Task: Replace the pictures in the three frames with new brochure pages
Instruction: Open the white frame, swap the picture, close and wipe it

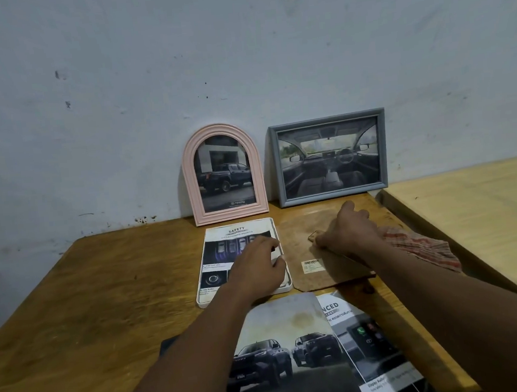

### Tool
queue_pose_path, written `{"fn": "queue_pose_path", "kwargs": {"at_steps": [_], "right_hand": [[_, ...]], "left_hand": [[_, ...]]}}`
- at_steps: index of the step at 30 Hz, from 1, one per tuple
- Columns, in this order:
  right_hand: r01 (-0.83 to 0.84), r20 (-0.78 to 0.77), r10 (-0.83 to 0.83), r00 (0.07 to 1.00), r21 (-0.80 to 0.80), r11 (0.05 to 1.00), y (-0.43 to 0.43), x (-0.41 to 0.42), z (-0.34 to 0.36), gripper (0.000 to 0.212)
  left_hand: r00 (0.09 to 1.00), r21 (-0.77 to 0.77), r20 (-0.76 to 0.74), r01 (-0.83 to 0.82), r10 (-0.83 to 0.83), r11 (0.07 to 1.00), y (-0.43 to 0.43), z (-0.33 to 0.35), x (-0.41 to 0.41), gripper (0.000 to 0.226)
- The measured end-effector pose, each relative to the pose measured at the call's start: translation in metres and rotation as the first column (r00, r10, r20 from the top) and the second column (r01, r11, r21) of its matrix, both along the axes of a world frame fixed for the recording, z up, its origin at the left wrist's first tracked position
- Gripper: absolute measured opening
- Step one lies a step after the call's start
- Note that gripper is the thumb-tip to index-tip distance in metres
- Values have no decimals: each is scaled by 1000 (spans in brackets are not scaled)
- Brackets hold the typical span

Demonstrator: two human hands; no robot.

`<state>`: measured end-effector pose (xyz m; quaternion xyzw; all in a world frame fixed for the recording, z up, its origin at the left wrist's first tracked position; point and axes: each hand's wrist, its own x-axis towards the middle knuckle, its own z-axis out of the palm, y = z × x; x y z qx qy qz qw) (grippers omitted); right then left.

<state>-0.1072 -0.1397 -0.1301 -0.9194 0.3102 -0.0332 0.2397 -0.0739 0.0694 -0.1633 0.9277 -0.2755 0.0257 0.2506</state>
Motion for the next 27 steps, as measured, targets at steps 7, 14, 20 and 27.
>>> {"fn": "queue_pose_path", "kwargs": {"at_steps": [7,14,20,27], "right_hand": [[8,188,5,982,-69,998,-7,-6,16,103],[-31,272,-2,962,118,993,19,5,31,99],[-141,196,114,974,132,981,95,23,18,105],[-153,120,157,980,-37,987,145,37,10,89]], "left_hand": [[998,-111,-49,-45,40,993,3,2,4,45],[946,-508,-157,-322,282,799,20,25,10,27],[886,-436,-254,-463,388,772,84,26,26,35],[915,-218,-221,-384,338,897,111,12,30,31]]}}
